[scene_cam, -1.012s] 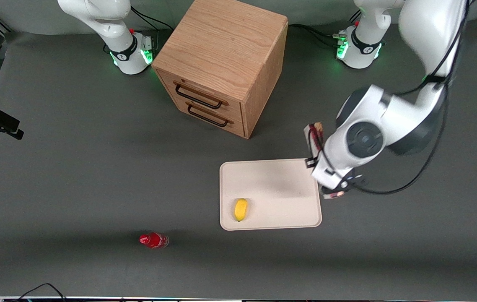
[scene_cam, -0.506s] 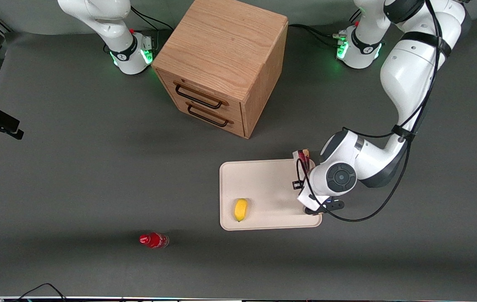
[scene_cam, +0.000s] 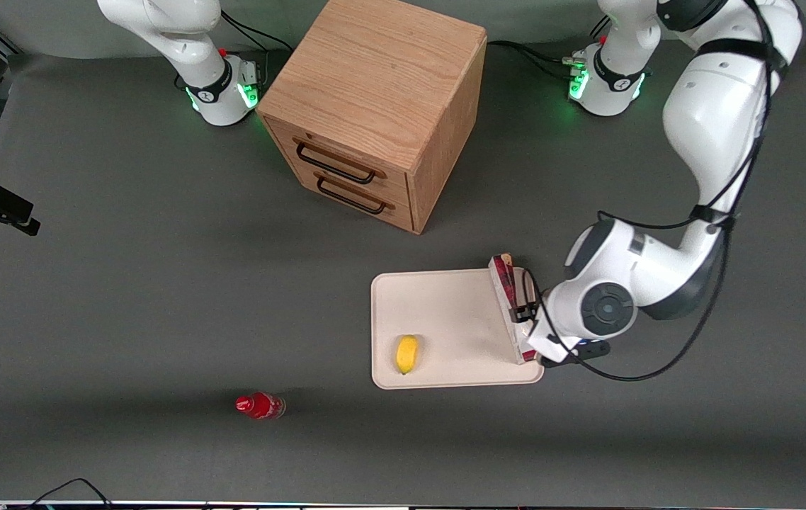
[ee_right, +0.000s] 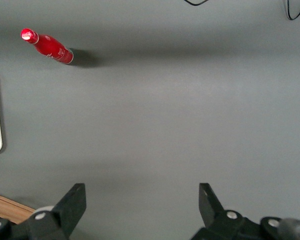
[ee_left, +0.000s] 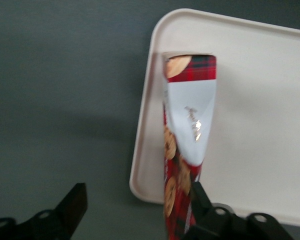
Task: Place red cookie box on tray
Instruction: 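Open the left gripper and raise it away from the tray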
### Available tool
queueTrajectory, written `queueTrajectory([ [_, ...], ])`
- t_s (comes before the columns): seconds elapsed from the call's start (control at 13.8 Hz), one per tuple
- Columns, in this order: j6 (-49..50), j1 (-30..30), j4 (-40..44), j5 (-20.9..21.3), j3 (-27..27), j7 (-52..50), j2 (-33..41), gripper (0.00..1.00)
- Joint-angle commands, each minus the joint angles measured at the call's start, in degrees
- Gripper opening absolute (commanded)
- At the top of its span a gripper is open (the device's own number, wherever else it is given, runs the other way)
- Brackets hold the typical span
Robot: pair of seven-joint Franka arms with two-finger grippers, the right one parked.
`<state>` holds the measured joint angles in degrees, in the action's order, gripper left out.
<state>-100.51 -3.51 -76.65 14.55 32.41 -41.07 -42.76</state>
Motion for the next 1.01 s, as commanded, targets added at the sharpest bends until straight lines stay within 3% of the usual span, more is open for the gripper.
queueTrajectory([
  [0.0, 9.9, -0.8, -0.5, -5.0, -3.7, 8.5, 10.8, 1.00],
  [0.22, 21.0, -0.4, -0.9, -11.0, -12.9, 22.0, 22.0, 1.00],
  [0.43, 29.1, -0.2, -1.6, -11.1, -17.2, 28.4, 28.9, 1.00],
  [0.94, 29.5, 1.6, -20.4, -14.7, -26.5, 38.3, 52.2, 1.00],
])
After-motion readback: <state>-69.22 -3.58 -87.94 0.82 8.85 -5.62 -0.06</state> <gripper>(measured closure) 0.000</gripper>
